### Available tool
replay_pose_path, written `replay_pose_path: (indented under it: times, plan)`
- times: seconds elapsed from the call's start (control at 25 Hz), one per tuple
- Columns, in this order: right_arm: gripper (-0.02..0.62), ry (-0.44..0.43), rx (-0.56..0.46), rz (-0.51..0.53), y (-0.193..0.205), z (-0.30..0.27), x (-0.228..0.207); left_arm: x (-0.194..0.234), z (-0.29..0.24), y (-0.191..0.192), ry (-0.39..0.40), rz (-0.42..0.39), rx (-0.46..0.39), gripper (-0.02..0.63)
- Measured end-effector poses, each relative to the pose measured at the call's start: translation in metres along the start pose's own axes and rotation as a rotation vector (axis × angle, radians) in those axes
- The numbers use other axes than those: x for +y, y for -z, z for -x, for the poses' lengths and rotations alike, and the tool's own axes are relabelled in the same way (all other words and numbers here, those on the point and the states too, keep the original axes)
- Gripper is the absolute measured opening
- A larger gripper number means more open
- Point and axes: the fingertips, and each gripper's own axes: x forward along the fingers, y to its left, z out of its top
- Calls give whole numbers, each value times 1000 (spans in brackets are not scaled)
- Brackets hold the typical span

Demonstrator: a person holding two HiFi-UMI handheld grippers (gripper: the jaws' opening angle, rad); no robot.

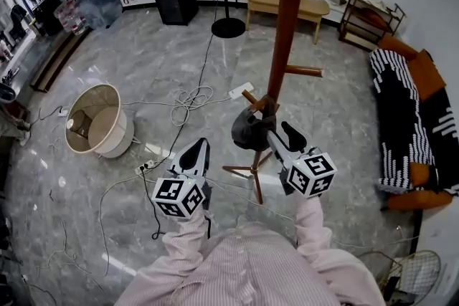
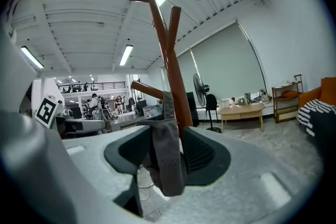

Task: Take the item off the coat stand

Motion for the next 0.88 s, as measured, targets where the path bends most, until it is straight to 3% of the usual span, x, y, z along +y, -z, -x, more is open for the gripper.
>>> replay_pose_path:
  times: [0.28,0.6,0.88]
  plan:
    - [195,-61,87,53,11,-26,6,13,-11,0,-12,13,17,2]
    - [190,-111,125,38,18,-41,13,21,-24,2,4,16,48,2]
    - [108,-105,113,35,16,-42,12,24,-31,3,22,20,74,2]
